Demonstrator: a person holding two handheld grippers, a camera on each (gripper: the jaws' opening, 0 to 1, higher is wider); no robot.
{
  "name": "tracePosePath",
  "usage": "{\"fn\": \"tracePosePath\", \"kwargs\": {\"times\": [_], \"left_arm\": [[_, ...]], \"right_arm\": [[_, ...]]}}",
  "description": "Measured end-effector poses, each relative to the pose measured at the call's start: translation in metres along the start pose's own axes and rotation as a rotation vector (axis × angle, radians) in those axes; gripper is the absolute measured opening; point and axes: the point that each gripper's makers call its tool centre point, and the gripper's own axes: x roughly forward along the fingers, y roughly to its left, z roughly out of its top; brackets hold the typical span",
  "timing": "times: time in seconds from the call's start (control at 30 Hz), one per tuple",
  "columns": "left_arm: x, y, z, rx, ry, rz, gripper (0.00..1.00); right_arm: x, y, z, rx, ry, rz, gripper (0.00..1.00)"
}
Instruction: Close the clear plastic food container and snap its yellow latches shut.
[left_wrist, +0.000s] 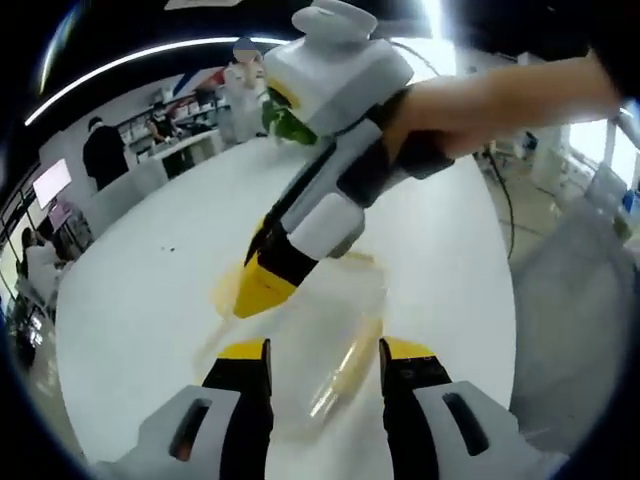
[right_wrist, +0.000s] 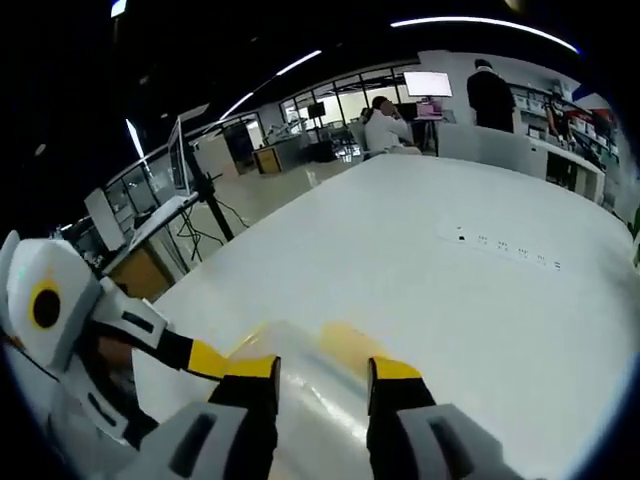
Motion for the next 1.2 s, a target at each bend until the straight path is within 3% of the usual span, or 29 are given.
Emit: {"fn": "tracePosePath", "kwargs": {"times": [0.13, 0.33, 0.77, 1.2], "left_arm": [[0.001, -0.001, -0.002, 0.007, 0.004, -0.004, 0.41], [0.003, -0.002, -0.003, -0.005, 0.004, -0.014, 0.41], [0.008, 0.001, -0.012, 0.056, 0.040, -0.006, 0.40], [0.015, 0.000, -0.015, 0.249, 0.029, 0.014, 0.42]], "right_arm": [[0.006, 0.005, -0.002, -0.027, 0.034, 0.053, 0.34], [0.011, 0.004, 0.000, -0.073, 0.067, 0.071, 0.35], [0.023, 0.001, -0.009, -0.160, 0.163, 0.150, 0.37], [0.027, 0.000, -0.014, -0.178, 0.233, 0.247, 0.36]]}}
